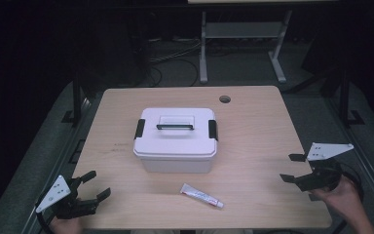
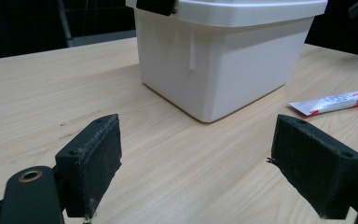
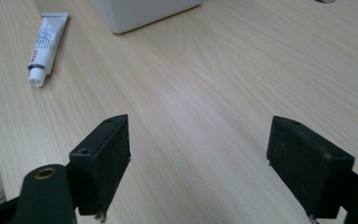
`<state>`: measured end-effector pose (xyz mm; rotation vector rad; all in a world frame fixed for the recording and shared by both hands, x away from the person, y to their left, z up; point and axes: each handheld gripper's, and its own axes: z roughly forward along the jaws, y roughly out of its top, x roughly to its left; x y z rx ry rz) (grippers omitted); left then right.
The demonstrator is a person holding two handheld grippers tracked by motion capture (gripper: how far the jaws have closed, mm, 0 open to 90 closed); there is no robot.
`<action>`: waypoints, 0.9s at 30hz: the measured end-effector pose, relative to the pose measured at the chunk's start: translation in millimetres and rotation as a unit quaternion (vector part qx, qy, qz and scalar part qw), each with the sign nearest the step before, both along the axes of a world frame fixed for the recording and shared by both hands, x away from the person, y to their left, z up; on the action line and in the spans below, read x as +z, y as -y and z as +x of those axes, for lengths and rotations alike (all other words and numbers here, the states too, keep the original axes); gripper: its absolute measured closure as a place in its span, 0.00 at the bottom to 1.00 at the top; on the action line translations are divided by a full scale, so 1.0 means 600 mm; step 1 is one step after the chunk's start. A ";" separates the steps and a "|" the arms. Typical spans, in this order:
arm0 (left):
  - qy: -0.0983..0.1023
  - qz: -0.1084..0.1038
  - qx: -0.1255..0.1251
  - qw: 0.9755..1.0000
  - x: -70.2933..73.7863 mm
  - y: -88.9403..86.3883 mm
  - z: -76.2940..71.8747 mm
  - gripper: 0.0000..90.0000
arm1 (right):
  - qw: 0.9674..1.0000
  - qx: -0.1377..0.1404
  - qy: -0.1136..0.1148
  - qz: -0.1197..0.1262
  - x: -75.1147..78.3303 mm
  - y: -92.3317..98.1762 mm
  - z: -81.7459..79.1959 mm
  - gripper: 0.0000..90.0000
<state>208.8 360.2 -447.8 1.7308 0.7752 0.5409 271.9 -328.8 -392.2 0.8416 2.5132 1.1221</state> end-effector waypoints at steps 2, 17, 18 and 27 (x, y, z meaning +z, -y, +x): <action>0.001 -0.002 0.000 1.000 0.000 0.001 -0.002 0.17 | 1.000 0.001 0.003 0.000 0.003 0.000 0.000 0.23; 0.007 -0.004 0.001 1.000 0.000 -0.005 -0.006 0.17 | 0.999 0.029 0.008 -0.015 0.040 -0.033 0.014 0.25; 0.007 -0.008 -0.001 1.000 0.000 -0.007 -0.006 0.17 | 0.999 0.032 0.007 -0.015 0.044 -0.034 0.016 0.25; 0.008 -0.001 -0.005 1.000 0.000 -0.004 -0.005 0.17 | 0.997 0.058 -0.001 -0.044 0.070 -0.055 0.036 0.23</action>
